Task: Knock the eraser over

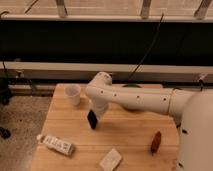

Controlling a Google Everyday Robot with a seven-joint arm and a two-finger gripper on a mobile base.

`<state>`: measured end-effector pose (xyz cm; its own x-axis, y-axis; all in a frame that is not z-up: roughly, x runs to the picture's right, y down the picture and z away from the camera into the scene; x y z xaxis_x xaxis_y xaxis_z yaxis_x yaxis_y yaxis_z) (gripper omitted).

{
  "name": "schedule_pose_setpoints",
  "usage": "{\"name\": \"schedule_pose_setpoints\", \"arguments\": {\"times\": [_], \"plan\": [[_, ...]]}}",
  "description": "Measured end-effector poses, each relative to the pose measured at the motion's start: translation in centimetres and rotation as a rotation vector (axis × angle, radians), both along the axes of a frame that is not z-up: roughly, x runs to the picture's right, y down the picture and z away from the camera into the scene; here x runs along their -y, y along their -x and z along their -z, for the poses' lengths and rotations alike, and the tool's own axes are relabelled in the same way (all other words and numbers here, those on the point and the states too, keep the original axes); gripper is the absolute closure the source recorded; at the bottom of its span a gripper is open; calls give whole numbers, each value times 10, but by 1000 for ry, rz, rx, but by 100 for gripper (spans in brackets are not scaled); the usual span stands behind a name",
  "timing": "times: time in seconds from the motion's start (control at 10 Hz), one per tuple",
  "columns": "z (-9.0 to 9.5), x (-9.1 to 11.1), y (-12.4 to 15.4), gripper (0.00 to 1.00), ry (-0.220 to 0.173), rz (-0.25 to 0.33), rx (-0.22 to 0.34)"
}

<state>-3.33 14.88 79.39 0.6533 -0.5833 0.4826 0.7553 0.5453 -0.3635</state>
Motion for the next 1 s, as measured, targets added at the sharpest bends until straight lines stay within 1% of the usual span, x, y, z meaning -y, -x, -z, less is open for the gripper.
{"name": "schedule_pose_setpoints", "arguments": {"times": [0.7, 0.9, 1.0], "plan": [[-3, 0, 10, 95, 0, 14, 17], [-3, 0, 11, 95, -6, 19, 21], [-3, 0, 16, 95, -8, 24, 27]]}}
